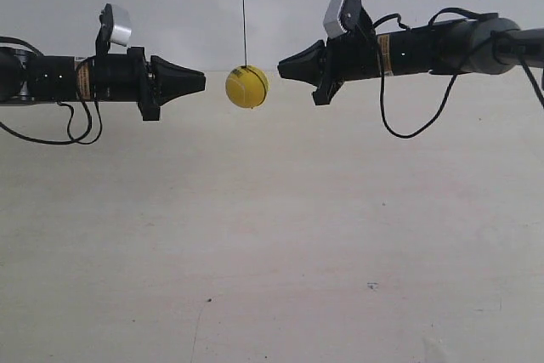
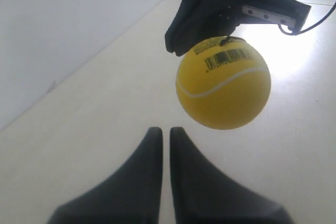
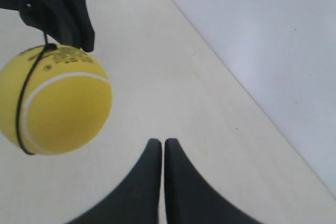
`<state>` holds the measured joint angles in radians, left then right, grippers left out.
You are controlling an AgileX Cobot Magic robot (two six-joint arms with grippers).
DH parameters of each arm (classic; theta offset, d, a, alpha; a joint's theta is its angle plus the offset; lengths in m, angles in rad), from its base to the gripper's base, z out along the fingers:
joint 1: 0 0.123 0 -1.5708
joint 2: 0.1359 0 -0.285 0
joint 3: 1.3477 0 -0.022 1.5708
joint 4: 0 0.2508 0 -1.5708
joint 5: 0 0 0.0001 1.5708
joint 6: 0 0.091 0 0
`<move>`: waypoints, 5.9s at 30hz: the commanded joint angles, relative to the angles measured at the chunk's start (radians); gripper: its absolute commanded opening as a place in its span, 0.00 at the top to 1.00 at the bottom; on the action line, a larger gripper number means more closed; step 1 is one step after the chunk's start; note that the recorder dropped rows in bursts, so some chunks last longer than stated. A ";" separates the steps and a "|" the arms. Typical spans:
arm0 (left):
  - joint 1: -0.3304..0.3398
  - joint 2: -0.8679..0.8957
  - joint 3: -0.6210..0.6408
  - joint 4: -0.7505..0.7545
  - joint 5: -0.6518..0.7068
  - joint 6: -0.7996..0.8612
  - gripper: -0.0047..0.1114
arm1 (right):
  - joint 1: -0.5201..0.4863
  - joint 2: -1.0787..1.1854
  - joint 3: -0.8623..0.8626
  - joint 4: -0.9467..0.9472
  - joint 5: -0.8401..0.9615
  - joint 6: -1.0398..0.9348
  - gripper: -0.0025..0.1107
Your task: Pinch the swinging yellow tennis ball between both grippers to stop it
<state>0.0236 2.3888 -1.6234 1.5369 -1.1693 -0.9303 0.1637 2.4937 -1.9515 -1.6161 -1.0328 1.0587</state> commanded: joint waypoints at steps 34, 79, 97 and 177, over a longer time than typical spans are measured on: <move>-0.068 -0.078 -0.005 0.126 0.095 -0.102 0.92 | -0.004 -0.029 -0.005 -0.128 -0.005 0.081 0.98; -0.068 -0.041 -0.005 0.101 -0.044 -0.071 0.92 | -0.004 -0.029 -0.005 -0.128 -0.175 0.069 0.98; -0.072 -0.040 -0.005 0.094 -0.052 -0.061 0.92 | -0.004 -0.029 -0.005 -0.128 -0.188 0.069 0.98; -0.043 -0.182 -0.005 0.142 -0.052 -0.178 0.92 | -0.039 -0.170 -0.005 -0.128 -0.188 0.196 0.98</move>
<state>-0.0201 2.2573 -1.6257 1.6640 -1.2109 -1.0748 0.1436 2.3638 -1.9515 -1.7509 -1.2026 1.2322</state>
